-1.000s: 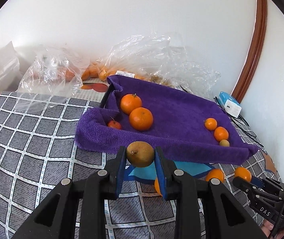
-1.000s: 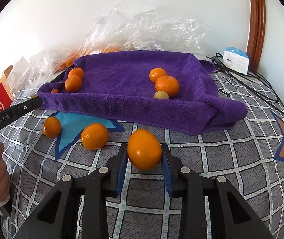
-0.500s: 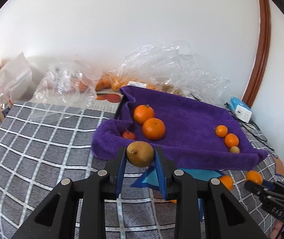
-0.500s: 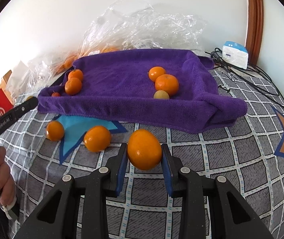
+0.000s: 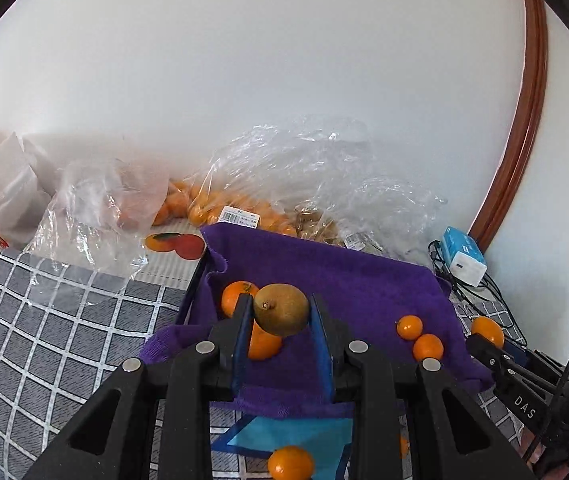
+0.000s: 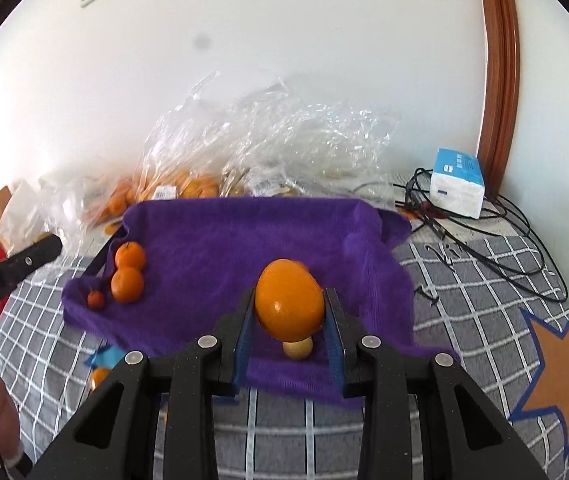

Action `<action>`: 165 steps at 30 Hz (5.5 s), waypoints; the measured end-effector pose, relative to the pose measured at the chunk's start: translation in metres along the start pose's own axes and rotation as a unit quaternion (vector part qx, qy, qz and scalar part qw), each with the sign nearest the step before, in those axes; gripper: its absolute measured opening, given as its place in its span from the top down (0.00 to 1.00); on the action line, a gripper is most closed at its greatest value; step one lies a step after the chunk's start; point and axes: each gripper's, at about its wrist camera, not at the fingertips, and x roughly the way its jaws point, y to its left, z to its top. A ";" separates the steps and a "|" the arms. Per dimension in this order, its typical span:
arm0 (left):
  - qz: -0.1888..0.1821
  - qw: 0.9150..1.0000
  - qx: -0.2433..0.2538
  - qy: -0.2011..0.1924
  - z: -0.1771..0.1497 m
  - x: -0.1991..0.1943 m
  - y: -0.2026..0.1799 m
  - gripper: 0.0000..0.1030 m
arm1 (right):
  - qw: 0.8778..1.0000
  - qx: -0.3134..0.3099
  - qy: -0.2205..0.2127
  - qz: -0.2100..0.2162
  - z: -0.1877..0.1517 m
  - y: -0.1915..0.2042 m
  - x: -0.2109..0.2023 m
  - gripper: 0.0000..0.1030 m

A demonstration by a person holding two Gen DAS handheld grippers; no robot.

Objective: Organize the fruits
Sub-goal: 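Carry the orange and brownish fruit over the purple towel, then open both grippers to release the fruits onto the towel, then move both tools back toward the loose oranges on the bedspread, then close the right gripper on a loose orange and lift it, then close the left gripper on another loose orange while the right gripper holds its orange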

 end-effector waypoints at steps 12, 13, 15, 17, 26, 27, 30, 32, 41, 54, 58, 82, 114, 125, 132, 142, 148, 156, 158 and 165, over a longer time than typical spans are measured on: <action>-0.007 1.000 0.007 0.022 -0.031 0.038 0.000 0.74 | 0.999 0.029 0.026 0.000 -0.022 -0.021 0.041 0.69; -0.010 1.000 0.007 0.023 -0.034 0.041 0.000 0.74 | 0.999 0.031 0.028 -0.001 -0.022 -0.022 0.042 0.69; -0.007 1.000 0.010 0.027 -0.037 0.045 0.000 0.74 | 0.999 0.032 0.030 -0.010 -0.023 -0.025 0.044 0.69; -0.010 0.999 0.009 0.033 -0.038 0.049 -0.001 0.74 | 0.998 0.031 0.040 -0.025 -0.025 -0.027 0.048 0.68; -0.015 0.998 0.028 0.051 -0.044 0.056 -0.009 0.74 | 0.998 0.011 0.040 -0.044 -0.029 -0.022 0.049 0.69; -0.016 0.998 0.026 0.054 -0.044 0.058 -0.008 0.74 | 0.998 0.013 0.041 -0.044 -0.030 -0.023 0.050 0.68; -0.018 0.997 0.019 0.067 -0.045 0.064 -0.007 0.74 | 0.998 0.013 0.039 -0.045 -0.030 -0.024 0.050 0.69; -0.022 0.997 0.012 0.069 -0.044 0.065 -0.005 0.74 | 0.998 0.011 0.039 -0.047 -0.030 -0.024 0.050 0.69; -0.020 0.997 0.013 0.067 -0.046 0.066 -0.007 0.74 | 0.999 0.021 0.032 -0.026 -0.029 -0.024 0.048 0.57; -0.025 0.998 0.012 0.063 -0.045 0.065 -0.007 0.65 | 0.999 0.025 0.011 -0.022 -0.029 -0.023 0.041 0.47; -0.021 0.998 0.009 0.054 -0.044 0.062 -0.006 0.53 | 0.999 0.028 0.014 -0.025 -0.029 -0.024 0.043 0.46; -0.002 0.999 -0.033 0.030 -0.025 0.002 0.023 0.47 | 0.999 -0.009 -0.010 -0.033 -0.027 0.002 -0.020 0.43; 0.040 0.997 -0.031 0.050 -0.092 -0.040 0.094 0.47 | 0.992 -0.040 0.117 0.033 -0.084 0.072 0.023 0.58; 0.029 0.998 -0.029 0.053 -0.093 -0.038 0.093 0.47 | 0.996 -0.005 0.087 0.024 -0.084 0.052 0.012 0.65; 0.031 0.997 -0.038 0.067 -0.093 -0.032 0.097 0.47 | 0.998 -0.025 0.065 -0.010 -0.086 0.041 -0.003 0.65; 0.042 0.996 -0.037 0.072 -0.093 -0.031 0.099 0.47 | 0.998 -0.036 0.039 -0.023 -0.100 0.023 -0.025 0.65; -0.010 0.996 -0.012 0.088 -0.094 -0.036 0.077 0.47 | 0.999 -0.028 0.033 -0.027 -0.099 0.011 -0.029 0.65; -0.056 0.990 0.030 0.125 -0.096 -0.014 0.020 0.46 | 0.999 -0.022 0.029 -0.036 -0.100 -0.007 -0.031 0.65; -0.045 0.990 0.029 0.129 -0.100 -0.008 0.015 0.46 | 0.998 -0.030 0.028 -0.040 -0.100 -0.010 -0.033 0.65; -0.026 0.990 0.036 0.133 -0.098 0.006 -0.001 0.47 | 0.999 -0.010 0.046 -0.020 -0.099 -0.026 -0.026 0.65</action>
